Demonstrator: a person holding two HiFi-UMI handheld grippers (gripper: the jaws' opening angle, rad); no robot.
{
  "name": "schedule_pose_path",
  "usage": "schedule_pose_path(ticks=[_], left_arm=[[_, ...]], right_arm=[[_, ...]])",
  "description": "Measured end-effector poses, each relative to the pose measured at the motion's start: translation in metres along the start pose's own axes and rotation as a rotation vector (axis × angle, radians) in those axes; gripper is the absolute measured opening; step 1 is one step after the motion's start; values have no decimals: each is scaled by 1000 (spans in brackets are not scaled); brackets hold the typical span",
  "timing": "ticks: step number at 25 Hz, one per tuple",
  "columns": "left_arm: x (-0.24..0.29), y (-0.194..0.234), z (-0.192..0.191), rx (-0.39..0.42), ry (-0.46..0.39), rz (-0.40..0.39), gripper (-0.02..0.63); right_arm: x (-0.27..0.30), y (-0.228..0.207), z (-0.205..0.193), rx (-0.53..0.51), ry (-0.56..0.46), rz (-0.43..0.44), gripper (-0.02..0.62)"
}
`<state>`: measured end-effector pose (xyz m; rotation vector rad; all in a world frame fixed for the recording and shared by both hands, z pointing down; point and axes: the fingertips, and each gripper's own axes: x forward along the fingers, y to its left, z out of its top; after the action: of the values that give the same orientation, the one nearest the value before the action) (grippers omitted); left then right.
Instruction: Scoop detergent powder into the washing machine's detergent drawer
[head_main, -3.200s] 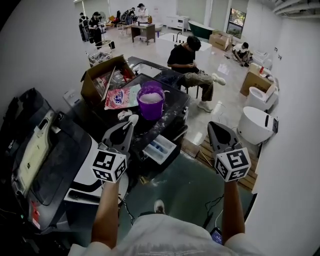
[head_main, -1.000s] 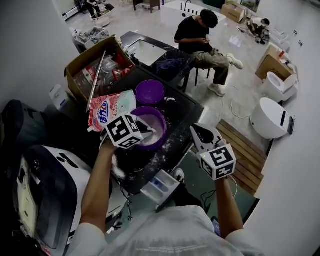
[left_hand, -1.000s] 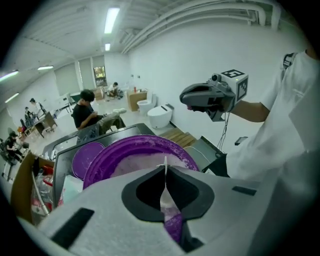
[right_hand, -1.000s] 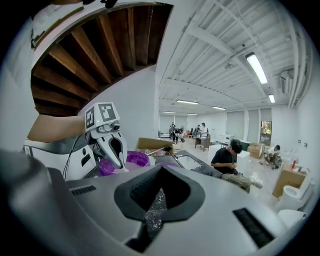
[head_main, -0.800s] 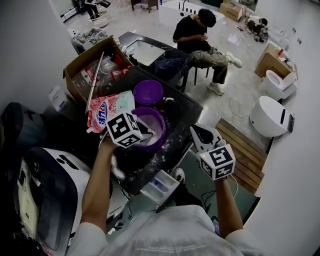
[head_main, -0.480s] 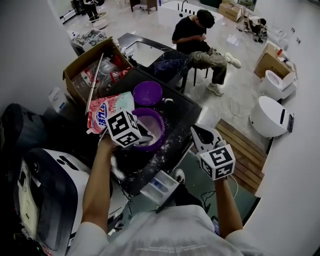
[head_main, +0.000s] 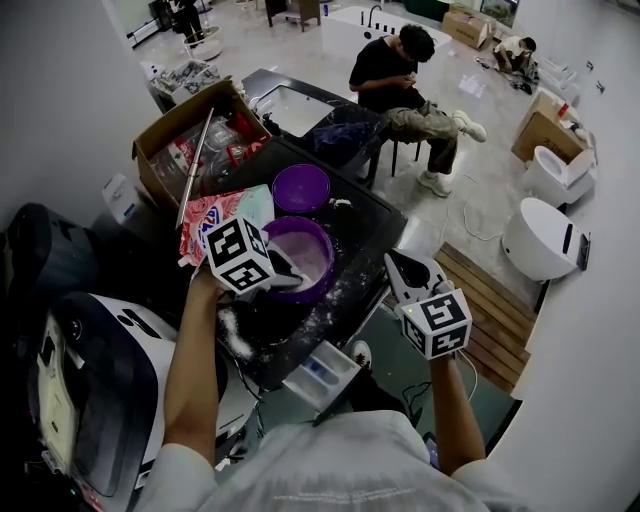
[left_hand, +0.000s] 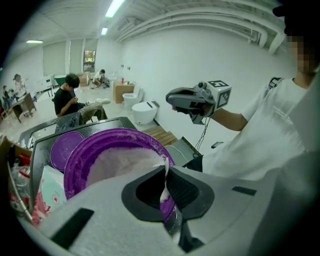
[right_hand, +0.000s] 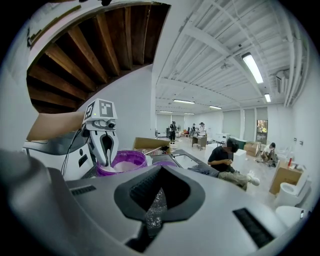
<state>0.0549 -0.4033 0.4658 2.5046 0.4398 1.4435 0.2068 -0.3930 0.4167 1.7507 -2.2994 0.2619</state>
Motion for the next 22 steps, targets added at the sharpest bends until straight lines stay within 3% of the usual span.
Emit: schedule_pose_path(ticks=[8, 22], left_arm=[[-11, -1, -11, -52, -58, 11, 15], [-30, 9, -25, -227, -364, 72, 14]], right_arm=[[4, 9, 2, -8, -4, 16, 5], [2, 17, 5, -10, -13, 15, 5]])
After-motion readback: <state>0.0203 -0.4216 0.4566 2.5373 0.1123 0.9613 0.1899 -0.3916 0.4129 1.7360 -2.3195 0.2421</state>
